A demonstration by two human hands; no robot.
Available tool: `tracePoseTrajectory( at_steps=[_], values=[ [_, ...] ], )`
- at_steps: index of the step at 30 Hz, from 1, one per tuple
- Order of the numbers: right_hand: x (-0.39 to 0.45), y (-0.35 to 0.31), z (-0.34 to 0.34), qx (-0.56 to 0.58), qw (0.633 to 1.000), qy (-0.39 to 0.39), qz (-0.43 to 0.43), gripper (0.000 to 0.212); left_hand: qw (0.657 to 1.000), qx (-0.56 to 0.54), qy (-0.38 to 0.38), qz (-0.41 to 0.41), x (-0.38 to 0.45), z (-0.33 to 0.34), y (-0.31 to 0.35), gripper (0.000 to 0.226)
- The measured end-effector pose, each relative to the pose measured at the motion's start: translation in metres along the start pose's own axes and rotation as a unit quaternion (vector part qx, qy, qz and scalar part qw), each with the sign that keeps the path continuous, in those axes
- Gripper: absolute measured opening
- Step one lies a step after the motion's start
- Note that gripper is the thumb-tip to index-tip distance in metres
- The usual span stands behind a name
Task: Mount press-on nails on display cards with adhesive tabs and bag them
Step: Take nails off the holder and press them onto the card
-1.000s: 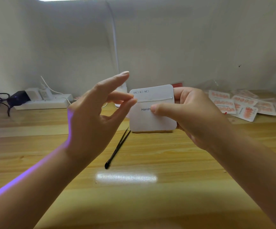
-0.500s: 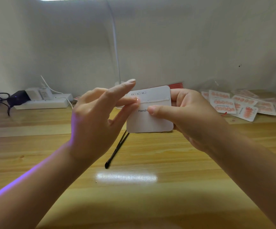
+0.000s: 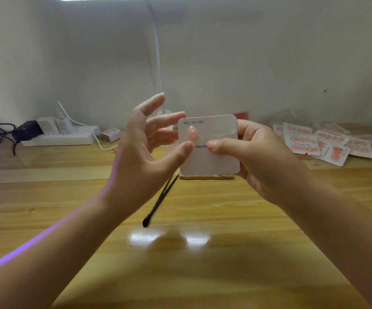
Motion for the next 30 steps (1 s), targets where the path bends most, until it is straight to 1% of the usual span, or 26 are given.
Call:
tracePoseTrajectory(
  at_steps=[2,5,6,8,10,12,15,19,25,30],
  values=[
    [0.0,0.001,0.001,0.021,1.0,-0.002,0.005,0.022,1.0,-0.006,-0.013,0.0,-0.002,0.004,-0.003,0.082],
    [-0.001,0.003,0.004,0.06,0.998,-0.01,0.005,0.03,0.999,-0.034,-0.009,-0.014,-0.003,0.007,-0.003,0.08],
    [-0.002,0.004,0.005,0.073,0.997,-0.007,0.003,0.029,0.999,-0.038,-0.006,-0.017,-0.004,0.007,-0.003,0.08],
    [-0.002,0.007,0.004,0.071,0.997,0.005,-0.006,0.018,1.0,-0.02,0.008,-0.011,-0.006,0.008,-0.001,0.08],
    [-0.002,0.011,0.004,0.046,0.999,0.018,-0.007,0.016,0.996,0.073,0.044,0.035,-0.007,0.007,0.004,0.076],
    [-0.002,0.013,0.005,0.011,0.999,0.032,-0.012,0.018,0.974,0.181,0.088,0.106,-0.01,0.006,0.01,0.068],
    [-0.003,0.014,0.009,-0.018,0.999,0.034,-0.03,0.017,0.946,0.253,0.108,0.174,-0.013,0.007,0.014,0.056],
    [-0.004,0.014,0.01,-0.029,0.999,0.021,-0.041,0.015,0.943,0.25,0.109,0.189,-0.014,0.006,0.014,0.052],
    [-0.003,0.014,0.009,-0.028,0.998,0.019,-0.05,0.014,0.943,0.238,0.129,0.194,-0.015,0.005,0.017,0.047],
    [-0.003,0.012,0.008,-0.03,0.998,0.018,-0.053,0.014,0.94,0.238,0.13,0.209,-0.015,0.005,0.019,0.044]
  ],
)
Point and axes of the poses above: each hand's wrist, its own x-axis towards the middle knuckle, its own z-axis out of the palm, y = z × x, the point moved 4 cm from there along x, towards the middle knuckle, and after that the axes turned 10 degrees about -z, right-handed, at the moved point
